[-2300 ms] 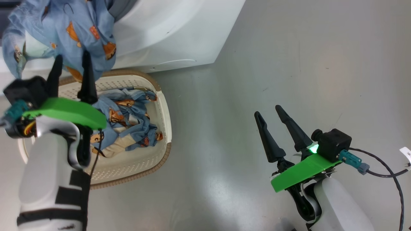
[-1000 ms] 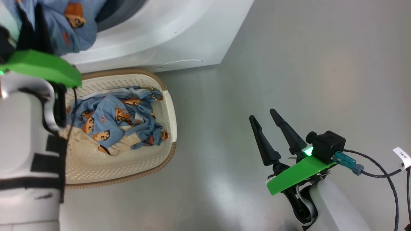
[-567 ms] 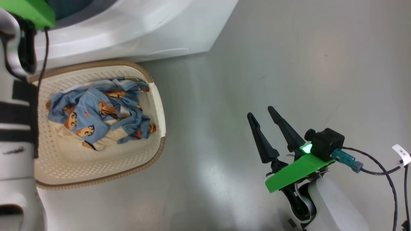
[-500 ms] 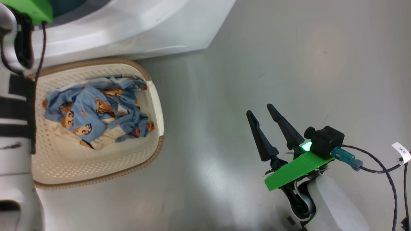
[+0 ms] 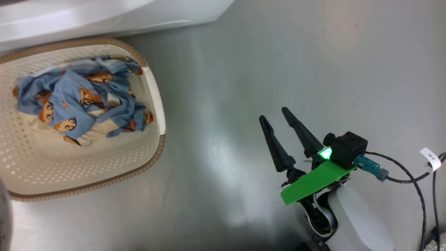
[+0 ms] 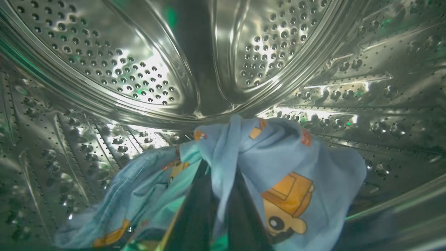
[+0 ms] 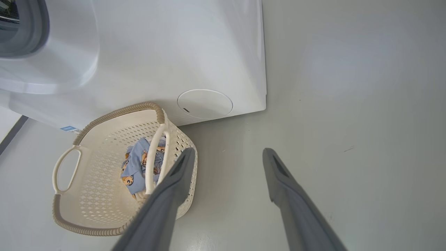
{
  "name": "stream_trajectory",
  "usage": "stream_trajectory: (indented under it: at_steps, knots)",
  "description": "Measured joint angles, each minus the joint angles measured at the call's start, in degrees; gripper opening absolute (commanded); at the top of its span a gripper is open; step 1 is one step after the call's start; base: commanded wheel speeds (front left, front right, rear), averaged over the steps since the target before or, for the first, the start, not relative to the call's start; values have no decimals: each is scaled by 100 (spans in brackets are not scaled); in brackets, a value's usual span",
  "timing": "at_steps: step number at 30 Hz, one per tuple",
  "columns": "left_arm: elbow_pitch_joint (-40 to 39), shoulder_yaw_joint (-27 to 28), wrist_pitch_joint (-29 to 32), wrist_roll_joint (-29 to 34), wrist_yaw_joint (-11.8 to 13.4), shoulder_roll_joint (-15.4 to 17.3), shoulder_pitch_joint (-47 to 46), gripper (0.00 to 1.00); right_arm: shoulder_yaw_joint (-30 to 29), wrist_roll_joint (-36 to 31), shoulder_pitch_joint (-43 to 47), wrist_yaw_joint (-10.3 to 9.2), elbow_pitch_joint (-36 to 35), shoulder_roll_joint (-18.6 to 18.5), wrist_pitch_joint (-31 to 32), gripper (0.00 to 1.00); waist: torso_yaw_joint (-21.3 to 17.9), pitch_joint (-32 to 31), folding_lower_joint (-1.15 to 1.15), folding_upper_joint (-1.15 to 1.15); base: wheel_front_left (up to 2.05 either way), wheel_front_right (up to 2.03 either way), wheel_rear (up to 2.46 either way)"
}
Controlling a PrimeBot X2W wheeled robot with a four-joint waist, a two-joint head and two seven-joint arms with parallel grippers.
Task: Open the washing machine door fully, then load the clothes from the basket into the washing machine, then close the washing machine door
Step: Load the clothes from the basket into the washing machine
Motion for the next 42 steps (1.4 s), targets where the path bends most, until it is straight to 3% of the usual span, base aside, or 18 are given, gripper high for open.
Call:
stream_trajectory:
  at_steps: [7, 16, 17, 18, 28, 42]
  knots:
    - [5, -142, -1115, 210, -73, 193, -430, 0, 140, 101, -1, 0, -11, 7, -1, 100, -154, 205, -1, 0, 0, 0, 0]
    - [532, -208, -1276, 211, -143, 253, -516, 0, 253, 109, -1, 0, 4, 8, -2, 100, -266, 143, -1, 0, 0, 0, 0]
    - [597, -210, -1276, 210, -143, 253, -545, 36, 253, 109, -1, 0, 4, 8, -2, 100, -272, 132, -1, 0, 0, 0, 0]
    - [671, -192, -1273, 196, -137, 244, -581, 100, 250, 109, -1, 0, 10, 8, -2, 100, -272, 122, -1, 0, 0, 0, 0]
    - [1607, -185, -610, 35, -67, 127, -594, 100, 187, 108, 0, 0, 57, 8, -2, 100, -211, -85, -1, 0, 0, 0, 0]
    - [2002, -146, -725, -275, -48, -153, -299, 100, -162, 3, 3, 0, 147, -7, -2, 100, 47, -503, -1, 0, 0, 0, 0]
